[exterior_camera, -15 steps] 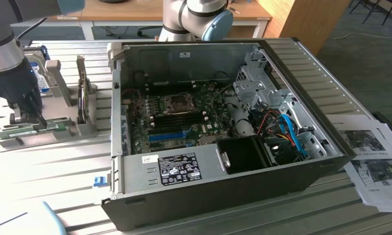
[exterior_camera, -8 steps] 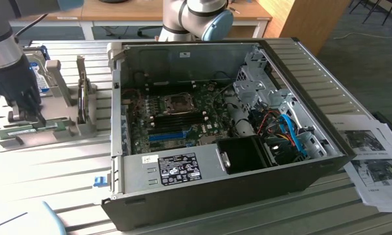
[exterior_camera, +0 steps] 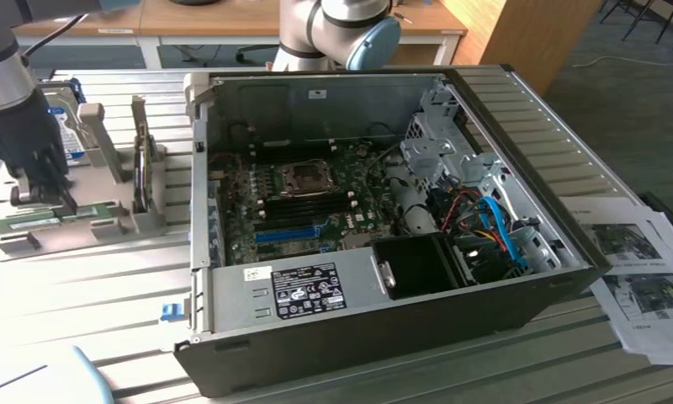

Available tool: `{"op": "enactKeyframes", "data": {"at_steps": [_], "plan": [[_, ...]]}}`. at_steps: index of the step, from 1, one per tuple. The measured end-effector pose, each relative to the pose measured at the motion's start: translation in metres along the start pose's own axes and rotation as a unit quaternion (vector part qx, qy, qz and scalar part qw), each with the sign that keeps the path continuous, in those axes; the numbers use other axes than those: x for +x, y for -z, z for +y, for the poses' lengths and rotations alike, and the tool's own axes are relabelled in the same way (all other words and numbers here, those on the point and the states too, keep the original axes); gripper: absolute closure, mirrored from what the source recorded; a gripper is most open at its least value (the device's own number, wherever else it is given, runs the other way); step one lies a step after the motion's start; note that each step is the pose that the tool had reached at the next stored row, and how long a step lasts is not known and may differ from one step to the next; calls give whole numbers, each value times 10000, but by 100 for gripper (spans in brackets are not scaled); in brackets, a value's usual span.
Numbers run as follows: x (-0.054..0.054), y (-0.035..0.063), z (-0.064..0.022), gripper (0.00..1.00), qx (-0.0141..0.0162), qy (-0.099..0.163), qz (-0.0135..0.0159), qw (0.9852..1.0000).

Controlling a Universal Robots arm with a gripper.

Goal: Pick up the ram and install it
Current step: 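Pick up the ram and move it above insertion slot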

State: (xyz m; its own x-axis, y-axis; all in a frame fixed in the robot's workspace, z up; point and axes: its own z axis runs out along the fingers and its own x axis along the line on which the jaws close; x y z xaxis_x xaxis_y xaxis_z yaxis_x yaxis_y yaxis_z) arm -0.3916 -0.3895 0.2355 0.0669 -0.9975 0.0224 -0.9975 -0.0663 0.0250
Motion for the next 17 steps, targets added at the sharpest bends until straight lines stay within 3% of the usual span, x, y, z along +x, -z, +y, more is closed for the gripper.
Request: {"op": "enactKeyframes", "data": {"at_steps": [17], "plan": [[5,188,-9,89,-13,0,-1,10000]]}}
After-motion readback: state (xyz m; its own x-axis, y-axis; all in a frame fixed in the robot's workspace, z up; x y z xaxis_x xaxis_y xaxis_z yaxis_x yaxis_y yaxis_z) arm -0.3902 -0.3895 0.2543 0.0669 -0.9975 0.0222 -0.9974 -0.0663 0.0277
